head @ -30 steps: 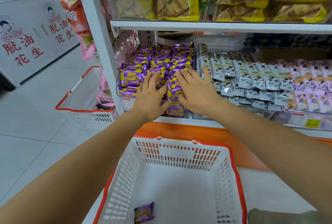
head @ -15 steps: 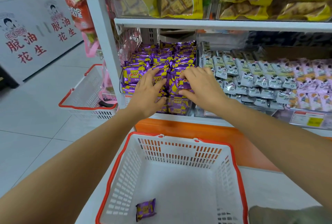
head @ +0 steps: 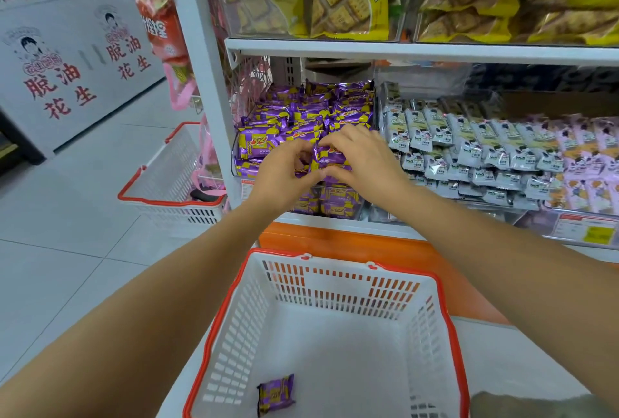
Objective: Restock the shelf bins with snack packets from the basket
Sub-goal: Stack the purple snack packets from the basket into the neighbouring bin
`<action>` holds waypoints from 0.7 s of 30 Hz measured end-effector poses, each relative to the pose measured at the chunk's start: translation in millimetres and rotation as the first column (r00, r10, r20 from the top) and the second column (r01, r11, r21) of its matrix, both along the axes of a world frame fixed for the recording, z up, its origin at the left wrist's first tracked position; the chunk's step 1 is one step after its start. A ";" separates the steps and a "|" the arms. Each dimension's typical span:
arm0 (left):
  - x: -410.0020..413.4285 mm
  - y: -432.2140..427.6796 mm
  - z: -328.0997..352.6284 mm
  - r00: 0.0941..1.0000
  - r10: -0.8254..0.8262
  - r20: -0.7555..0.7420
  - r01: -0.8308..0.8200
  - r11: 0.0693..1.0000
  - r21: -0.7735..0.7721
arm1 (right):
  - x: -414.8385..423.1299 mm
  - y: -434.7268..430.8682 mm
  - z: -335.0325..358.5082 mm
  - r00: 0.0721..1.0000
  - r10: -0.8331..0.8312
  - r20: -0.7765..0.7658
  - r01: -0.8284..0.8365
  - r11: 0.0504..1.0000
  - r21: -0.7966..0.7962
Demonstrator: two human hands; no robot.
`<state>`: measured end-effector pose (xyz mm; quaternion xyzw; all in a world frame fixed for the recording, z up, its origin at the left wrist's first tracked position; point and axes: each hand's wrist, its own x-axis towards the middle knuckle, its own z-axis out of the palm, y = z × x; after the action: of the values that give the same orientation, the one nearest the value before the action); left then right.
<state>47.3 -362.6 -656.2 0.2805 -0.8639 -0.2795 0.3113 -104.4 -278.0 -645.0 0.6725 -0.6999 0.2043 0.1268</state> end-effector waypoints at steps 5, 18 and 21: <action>-3.5 -9.1 -2.8 1.000 -0.005 -0.026 0.008 0.990 0.141 | -4.7 -2.1 -2.0 0.998 0.033 0.062 -0.034 0.999 0.014; 40.9 -36.4 -2.6 0.979 0.197 0.060 -0.203 0.971 0.126 | -5.8 -2.4 -5.0 0.998 -0.047 -0.050 0.051 0.996 0.068; 27.3 -30.0 1.2 0.971 0.220 0.093 -0.224 0.974 0.042 | -7.5 -5.2 -7.5 0.994 -0.104 -0.031 0.105 0.994 0.007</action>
<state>74.6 -392.6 -655.0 0.3954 -0.8323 -0.2529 0.2949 -111.9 -283.3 -652.5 0.6386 -0.7330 0.1839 0.1450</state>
